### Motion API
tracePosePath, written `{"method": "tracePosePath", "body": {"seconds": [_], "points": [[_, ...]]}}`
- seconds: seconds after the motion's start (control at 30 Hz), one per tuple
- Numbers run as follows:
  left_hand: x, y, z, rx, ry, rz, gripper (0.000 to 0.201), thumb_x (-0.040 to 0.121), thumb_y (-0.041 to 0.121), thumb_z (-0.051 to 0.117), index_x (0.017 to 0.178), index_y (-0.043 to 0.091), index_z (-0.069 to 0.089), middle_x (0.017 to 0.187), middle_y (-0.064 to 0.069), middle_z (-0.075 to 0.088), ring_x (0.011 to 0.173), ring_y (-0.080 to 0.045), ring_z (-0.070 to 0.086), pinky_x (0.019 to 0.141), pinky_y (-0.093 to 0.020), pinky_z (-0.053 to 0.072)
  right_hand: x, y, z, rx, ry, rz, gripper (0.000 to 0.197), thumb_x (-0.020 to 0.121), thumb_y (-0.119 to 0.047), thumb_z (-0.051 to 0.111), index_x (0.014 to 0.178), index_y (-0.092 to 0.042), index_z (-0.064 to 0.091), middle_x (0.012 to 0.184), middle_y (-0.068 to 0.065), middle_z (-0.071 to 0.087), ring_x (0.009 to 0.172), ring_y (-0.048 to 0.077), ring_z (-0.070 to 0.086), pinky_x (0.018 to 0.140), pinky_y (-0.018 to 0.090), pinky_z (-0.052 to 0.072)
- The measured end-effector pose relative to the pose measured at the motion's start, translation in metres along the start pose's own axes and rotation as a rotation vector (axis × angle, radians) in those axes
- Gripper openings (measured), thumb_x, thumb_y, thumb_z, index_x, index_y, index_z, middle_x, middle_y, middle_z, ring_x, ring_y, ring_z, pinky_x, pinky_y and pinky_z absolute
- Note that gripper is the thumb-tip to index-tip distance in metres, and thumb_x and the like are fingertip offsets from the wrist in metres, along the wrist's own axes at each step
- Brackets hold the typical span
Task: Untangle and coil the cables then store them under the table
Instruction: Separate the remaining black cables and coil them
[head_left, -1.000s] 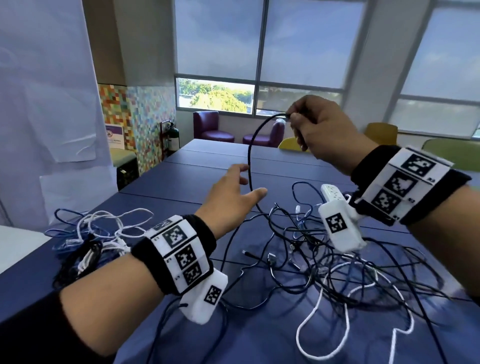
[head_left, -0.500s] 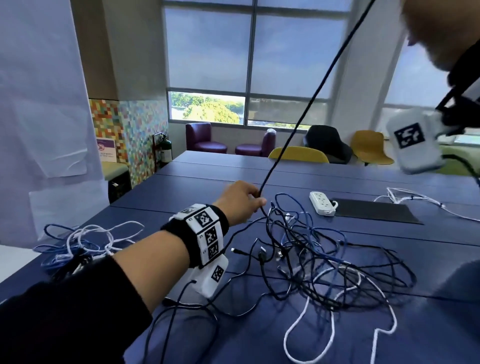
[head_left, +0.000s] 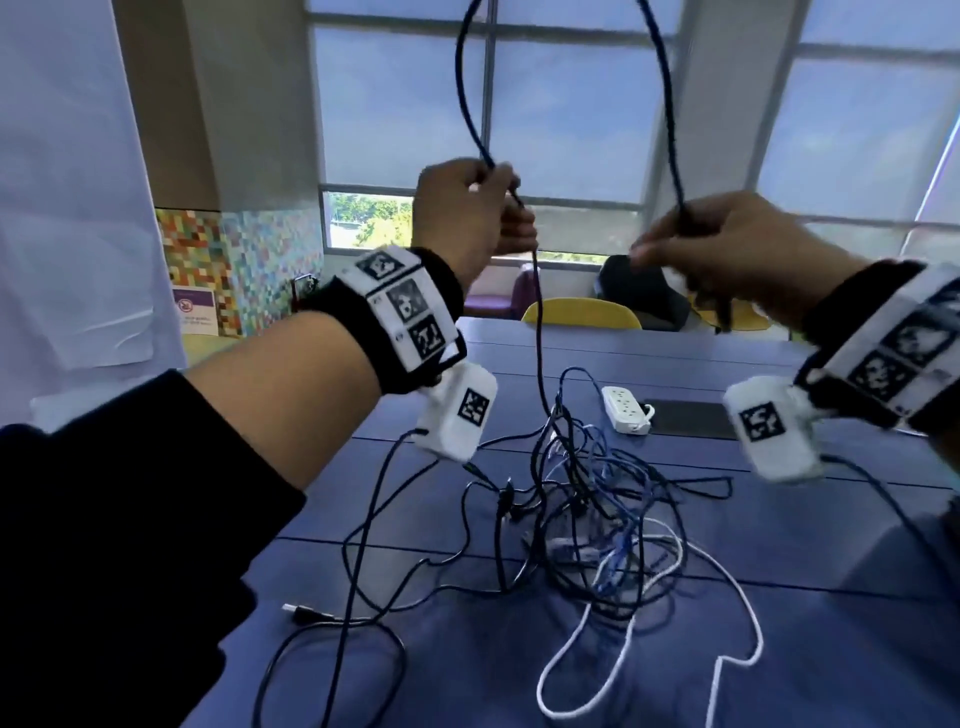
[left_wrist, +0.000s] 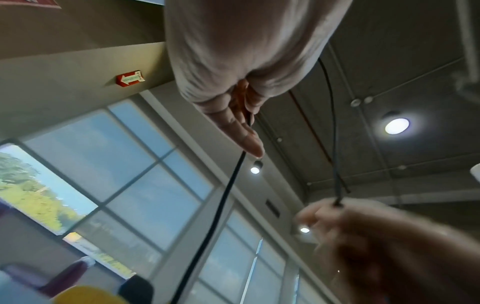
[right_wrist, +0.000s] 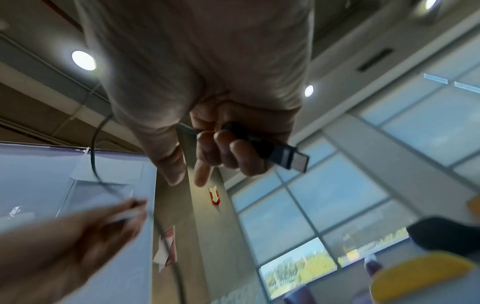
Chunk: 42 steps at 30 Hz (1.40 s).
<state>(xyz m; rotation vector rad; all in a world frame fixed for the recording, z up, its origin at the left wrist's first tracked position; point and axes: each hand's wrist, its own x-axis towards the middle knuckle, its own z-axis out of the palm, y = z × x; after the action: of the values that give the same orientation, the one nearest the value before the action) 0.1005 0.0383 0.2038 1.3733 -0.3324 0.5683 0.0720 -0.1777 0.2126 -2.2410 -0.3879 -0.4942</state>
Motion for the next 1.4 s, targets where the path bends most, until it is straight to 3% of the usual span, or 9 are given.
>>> {"method": "tracePosePath", "body": {"seconds": [0.17,0.27,0.43,0.57,0.7,0.83,0.97,1.27,1.4], "points": [[-0.006,0.039,0.021,-0.176,-0.115,0.122,0.019,0.1,0.009,0.05,0.087,-0.001,0.06,0.064,-0.02,0.061,0.056,-0.029,0.064,0.058,-0.036,0.057,-0.015,0.007,0.068,0.085,-0.322,0.01,0.026,0.082,-0.037,0.075,0.105,-0.025,0.072,0.046,-0.014,0.05,0.044,0.011,0.042,0.046,0.025,0.04],[-0.013,0.048,0.025,-0.253,-0.183,0.162,0.016,0.099,0.008,0.052,0.092,-0.003,0.061,0.069,-0.021,0.06,0.061,-0.03,0.064,0.062,-0.036,0.057,-0.012,0.009,0.092,-0.015,-0.211,-0.034,0.025,0.09,-0.038,0.067,0.09,-0.013,0.069,0.054,-0.005,0.05,0.044,0.007,0.042,0.046,0.022,0.038],[-0.015,0.038,0.015,-0.262,-0.12,0.184,0.015,0.099,0.01,0.053,0.092,0.0,0.062,0.068,-0.019,0.06,0.059,-0.028,0.063,0.061,-0.034,0.056,-0.004,0.011,0.083,-0.646,-0.153,-0.15,0.024,0.098,-0.034,0.051,0.108,-0.016,0.063,0.088,0.005,0.056,0.08,0.024,0.056,0.073,0.029,0.049],[-0.01,0.019,0.001,-0.25,-0.039,0.142,0.015,0.098,0.01,0.053,0.088,0.003,0.061,0.062,-0.014,0.059,0.052,-0.022,0.061,0.056,-0.03,0.055,-0.007,0.013,0.067,-1.125,-0.33,-0.133,0.027,0.094,-0.04,0.06,0.081,-0.016,0.054,0.068,-0.004,0.042,0.077,0.024,0.049,0.07,0.031,0.043],[-0.015,-0.014,-0.008,-0.109,-0.091,0.023,0.011,0.096,0.01,0.058,0.101,0.002,0.063,0.078,-0.011,0.065,0.063,-0.019,0.063,0.063,-0.03,0.056,-0.002,0.014,0.054,-0.942,-0.418,-0.135,0.025,0.095,-0.031,0.062,0.076,-0.014,0.064,0.064,-0.002,0.055,0.076,0.024,0.059,0.07,0.03,0.046],[-0.036,-0.067,-0.001,0.258,-0.36,-0.182,0.023,0.093,0.008,0.062,0.115,0.001,0.062,0.092,-0.009,0.066,0.079,-0.017,0.059,0.079,-0.035,0.054,0.009,0.007,0.045,-0.708,-0.18,-0.221,0.015,0.093,-0.013,0.058,0.08,-0.018,0.065,0.075,-0.002,0.059,0.082,0.023,0.059,0.065,0.023,0.035],[-0.064,-0.104,0.015,0.31,-0.516,-0.29,0.026,0.094,0.005,0.059,0.119,-0.002,0.06,0.087,-0.008,0.06,0.066,-0.013,0.052,0.059,-0.021,0.045,0.021,-0.011,0.035,-0.544,0.03,-0.294,0.024,0.091,-0.003,0.047,0.09,0.0,0.07,0.089,0.001,0.068,0.082,0.017,0.057,0.068,0.022,0.036],[-0.061,-0.113,0.035,0.191,-0.246,-0.272,0.013,0.087,0.016,0.071,0.076,0.011,0.07,0.066,-0.005,0.061,0.061,-0.015,0.056,0.066,-0.029,0.054,0.041,-0.03,-0.002,-0.184,0.46,-0.319,0.021,0.089,-0.012,0.052,0.08,-0.002,0.069,0.084,0.008,0.069,0.093,0.023,0.069,0.078,0.036,0.055],[-0.054,-0.107,0.036,0.213,-0.213,-0.261,0.013,0.086,0.014,0.072,0.078,0.005,0.07,0.067,-0.009,0.061,0.059,-0.019,0.056,0.061,-0.03,0.053,0.046,-0.01,-0.009,-0.145,0.373,-0.225,0.018,0.089,-0.011,0.052,0.083,-0.003,0.066,0.072,0.006,0.068,0.07,0.019,0.065,0.069,0.034,0.054]]}}
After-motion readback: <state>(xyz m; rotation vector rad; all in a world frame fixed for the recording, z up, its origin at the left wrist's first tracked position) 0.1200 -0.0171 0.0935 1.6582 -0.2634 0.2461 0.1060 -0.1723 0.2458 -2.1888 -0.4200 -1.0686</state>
